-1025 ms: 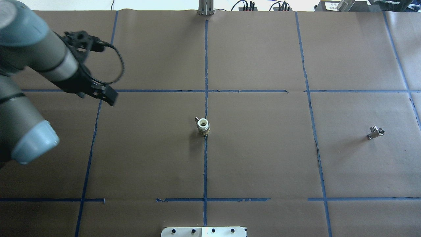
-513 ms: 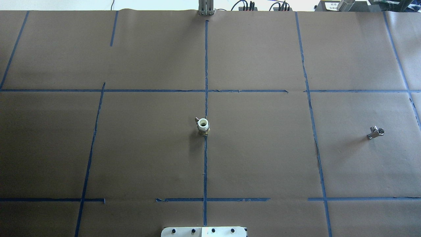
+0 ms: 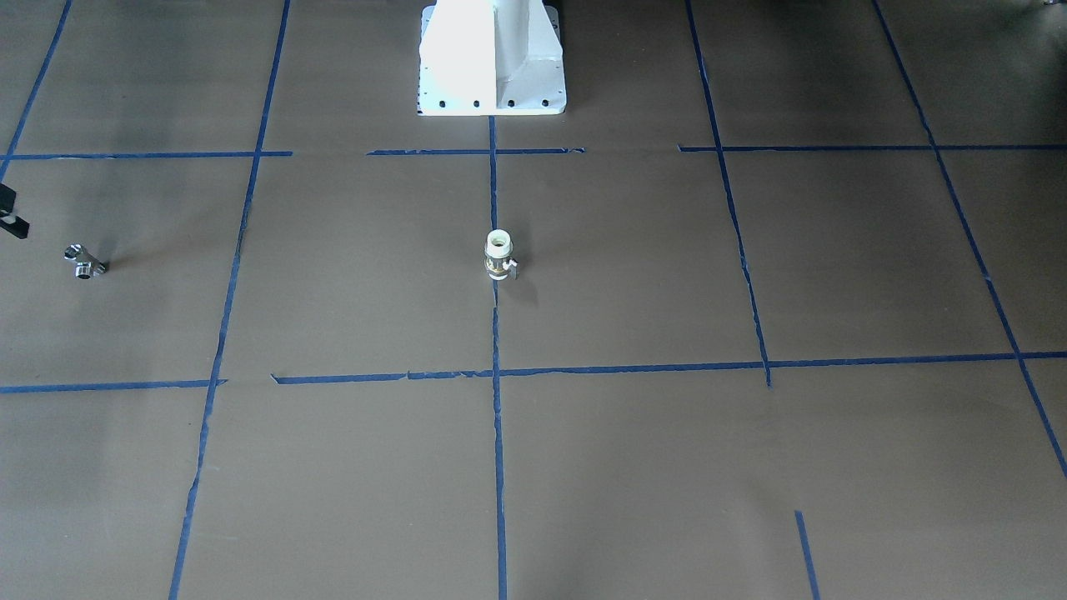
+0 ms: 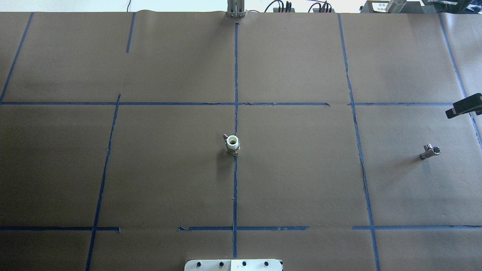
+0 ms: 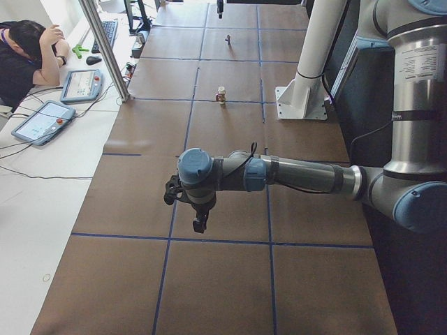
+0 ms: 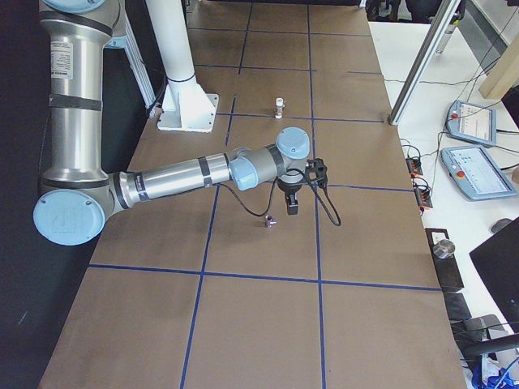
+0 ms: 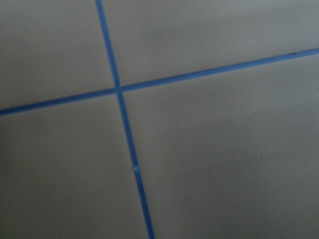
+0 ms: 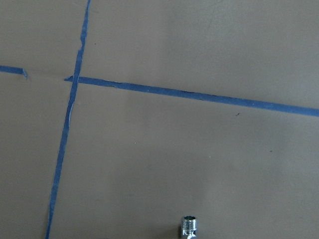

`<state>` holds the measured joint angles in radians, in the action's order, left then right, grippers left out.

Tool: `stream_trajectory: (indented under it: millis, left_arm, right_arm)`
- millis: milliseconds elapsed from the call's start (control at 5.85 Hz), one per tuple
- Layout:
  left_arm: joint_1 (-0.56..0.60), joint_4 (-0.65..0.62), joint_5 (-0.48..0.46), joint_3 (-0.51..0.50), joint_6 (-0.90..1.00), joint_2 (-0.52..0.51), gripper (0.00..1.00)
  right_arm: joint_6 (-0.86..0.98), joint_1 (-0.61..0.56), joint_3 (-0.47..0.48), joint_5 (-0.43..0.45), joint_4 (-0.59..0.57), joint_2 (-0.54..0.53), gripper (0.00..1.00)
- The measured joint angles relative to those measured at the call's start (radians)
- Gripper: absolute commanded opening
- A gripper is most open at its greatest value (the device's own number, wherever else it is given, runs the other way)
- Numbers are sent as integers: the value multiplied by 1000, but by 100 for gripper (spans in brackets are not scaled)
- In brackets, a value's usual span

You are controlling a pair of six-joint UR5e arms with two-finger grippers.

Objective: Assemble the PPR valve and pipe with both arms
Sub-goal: 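Lower the right gripper onto the chrome pipe fitting and grasp it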

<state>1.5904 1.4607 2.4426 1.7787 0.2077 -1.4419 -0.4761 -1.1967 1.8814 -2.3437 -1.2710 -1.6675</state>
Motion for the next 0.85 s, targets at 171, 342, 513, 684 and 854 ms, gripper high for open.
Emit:
stream_trajectory:
  millis: [171, 342, 513, 684, 854]
  left_arm:
    - [12, 20, 5, -1, 9, 23, 100]
    - [15, 26, 7, -1, 10, 28, 100]
    - [15, 28, 7, -1, 10, 29, 100]
    - [16, 29, 7, -1, 10, 29, 100]
    - [16, 29, 7, -1, 10, 29, 100]
  right_arm:
    - [-98, 69, -1, 57, 114, -50, 100]
    - [-164, 129, -8, 118, 198, -90, 99]
    - [-191, 175, -27, 162, 240, -112, 99]
    - [-198, 212, -55, 192, 256, -114, 98]
    - [-198, 241, -76, 212, 260, -111, 96]
